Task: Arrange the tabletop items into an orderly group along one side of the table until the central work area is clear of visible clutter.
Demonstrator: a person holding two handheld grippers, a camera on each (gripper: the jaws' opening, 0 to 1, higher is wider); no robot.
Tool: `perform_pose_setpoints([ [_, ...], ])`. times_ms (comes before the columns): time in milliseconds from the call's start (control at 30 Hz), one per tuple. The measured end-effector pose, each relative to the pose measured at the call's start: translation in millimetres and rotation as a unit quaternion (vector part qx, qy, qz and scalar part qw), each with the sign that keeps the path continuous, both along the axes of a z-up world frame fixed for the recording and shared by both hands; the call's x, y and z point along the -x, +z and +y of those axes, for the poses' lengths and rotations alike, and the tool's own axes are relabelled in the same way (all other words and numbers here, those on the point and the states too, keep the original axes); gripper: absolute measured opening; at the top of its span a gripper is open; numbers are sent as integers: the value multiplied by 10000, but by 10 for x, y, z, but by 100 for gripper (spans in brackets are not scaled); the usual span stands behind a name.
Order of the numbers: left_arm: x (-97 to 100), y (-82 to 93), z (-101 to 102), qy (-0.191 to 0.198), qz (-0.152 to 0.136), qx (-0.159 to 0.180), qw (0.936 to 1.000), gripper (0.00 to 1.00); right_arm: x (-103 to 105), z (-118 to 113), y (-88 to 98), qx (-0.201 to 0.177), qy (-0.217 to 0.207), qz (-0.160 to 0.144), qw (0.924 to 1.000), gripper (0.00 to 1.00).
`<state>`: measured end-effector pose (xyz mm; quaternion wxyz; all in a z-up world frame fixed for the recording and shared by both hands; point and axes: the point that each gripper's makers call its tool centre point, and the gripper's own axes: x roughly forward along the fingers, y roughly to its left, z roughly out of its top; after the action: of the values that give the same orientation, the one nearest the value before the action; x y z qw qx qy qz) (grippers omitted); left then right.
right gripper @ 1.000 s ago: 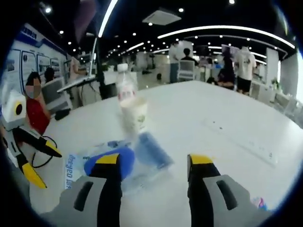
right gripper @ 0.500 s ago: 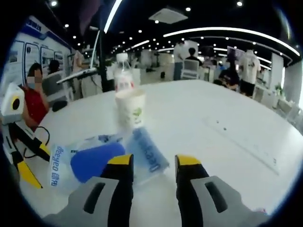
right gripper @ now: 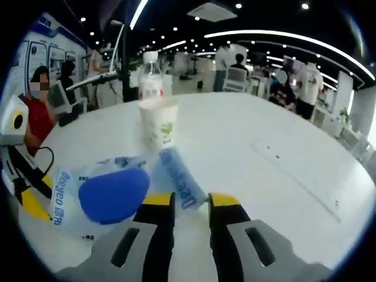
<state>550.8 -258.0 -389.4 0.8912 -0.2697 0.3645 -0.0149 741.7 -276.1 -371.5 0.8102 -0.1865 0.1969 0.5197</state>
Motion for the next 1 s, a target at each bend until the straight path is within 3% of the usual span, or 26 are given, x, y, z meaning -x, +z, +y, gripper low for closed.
perform_pose_setpoints([
  [200, -3, -37, -2, 17, 87, 113, 9999, 17, -13, 5, 11, 129, 81, -216, 9997, 18],
  [333, 0, -38, -42, 3, 104, 338, 9994, 8, -33, -14, -8, 238, 47, -257, 9994, 12],
  [500, -13, -8, -34, -70, 54, 245, 9997, 3, -32, -59, -34, 436, 101, -340, 9984, 6],
  [667, -28, 41, 48, 9, -4, 204, 9998, 1, -14, -123, -50, 669, 138, -404, 9968, 2],
  [1000, -151, 255, 286, 285, -224, 217, 9991, 0, -18, -360, 30, 732, -143, -247, 9969, 1],
])
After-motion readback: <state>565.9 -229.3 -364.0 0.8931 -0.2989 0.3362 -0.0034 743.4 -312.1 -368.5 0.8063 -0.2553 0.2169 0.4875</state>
